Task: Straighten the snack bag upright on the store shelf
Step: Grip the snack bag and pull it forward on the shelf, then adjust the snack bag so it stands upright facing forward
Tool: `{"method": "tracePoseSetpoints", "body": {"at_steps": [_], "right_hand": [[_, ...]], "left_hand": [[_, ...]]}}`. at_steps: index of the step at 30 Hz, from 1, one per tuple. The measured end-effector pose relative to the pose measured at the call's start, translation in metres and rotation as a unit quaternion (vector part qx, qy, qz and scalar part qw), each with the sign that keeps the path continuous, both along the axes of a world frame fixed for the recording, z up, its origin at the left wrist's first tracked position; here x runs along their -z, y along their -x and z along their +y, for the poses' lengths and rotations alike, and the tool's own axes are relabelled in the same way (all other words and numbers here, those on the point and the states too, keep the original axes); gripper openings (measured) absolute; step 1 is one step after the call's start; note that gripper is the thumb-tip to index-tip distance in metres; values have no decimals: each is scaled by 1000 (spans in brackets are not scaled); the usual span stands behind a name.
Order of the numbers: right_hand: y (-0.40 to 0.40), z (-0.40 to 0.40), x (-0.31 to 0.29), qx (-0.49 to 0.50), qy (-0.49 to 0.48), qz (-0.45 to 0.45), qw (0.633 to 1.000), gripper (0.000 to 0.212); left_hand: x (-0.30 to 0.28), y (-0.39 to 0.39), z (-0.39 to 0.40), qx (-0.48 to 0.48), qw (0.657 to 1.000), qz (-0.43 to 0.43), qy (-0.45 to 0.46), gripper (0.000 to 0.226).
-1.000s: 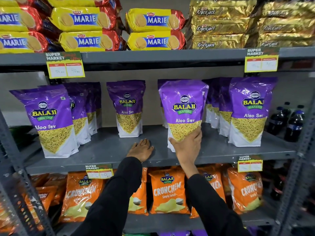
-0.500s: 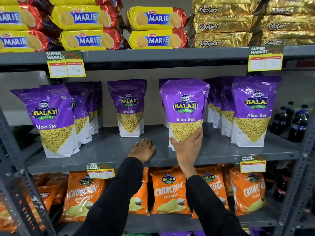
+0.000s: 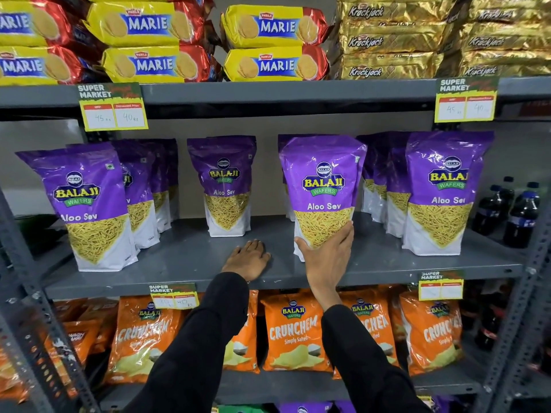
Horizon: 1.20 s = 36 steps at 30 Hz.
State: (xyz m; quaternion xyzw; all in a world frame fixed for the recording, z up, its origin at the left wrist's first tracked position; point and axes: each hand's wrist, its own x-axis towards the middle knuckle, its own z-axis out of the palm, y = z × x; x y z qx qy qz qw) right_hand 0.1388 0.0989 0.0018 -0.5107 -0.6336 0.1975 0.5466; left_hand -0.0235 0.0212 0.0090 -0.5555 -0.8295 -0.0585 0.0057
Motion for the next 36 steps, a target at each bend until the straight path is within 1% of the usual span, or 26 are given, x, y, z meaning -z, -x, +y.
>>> {"method": "tracePoseSetpoints", "body": {"at_steps": [8,10,12,14,17,20,22,24,26,29,31,33,36], "right_hand": [[0,2,2,-11,-8,3,1000,129],[-2,1,2,-22,-2,2,1000,133],[-5,-4,3,-41,-7,9,999,135],[-8,-14,11,-51,-36,37,997,124],[-10,-42,29,-63,-115,94,987,88],[4,-69,43,-130,-211,87,965,61],[23,-81,38,-199,-222,67,952,50],[50,-88,24,-258,-178,50,948,47],[84,-88,8,-284,-118,33,951,54],[138,-76,-16,-295,-23,12,955,83],[170,-65,-31,-279,31,-12,960,99],[194,-55,-41,-254,59,-27,965,112],[223,-46,-48,-199,70,-44,977,133]], "left_hand": [[1,2,-1,-2,1000,-3,2,58],[0,0,-3,-8,1000,-22,-14,57],[0,-1,-7,-16,997,-49,-55,53],[1,-2,-15,-28,991,-74,-108,52],[10,-2,-37,-29,982,-75,-172,56],[22,12,-67,-28,981,-62,-182,60],[25,32,-87,-38,981,-60,-178,59],[22,58,-103,-54,981,-65,-177,58],[15,87,-115,-70,981,-70,-169,57],[4,125,-129,-75,983,-82,-144,54],[0,145,-132,-65,988,-76,-121,53],[-4,156,-132,-50,991,-67,-101,55],[-4,167,-131,-39,997,-30,-67,59]]}}
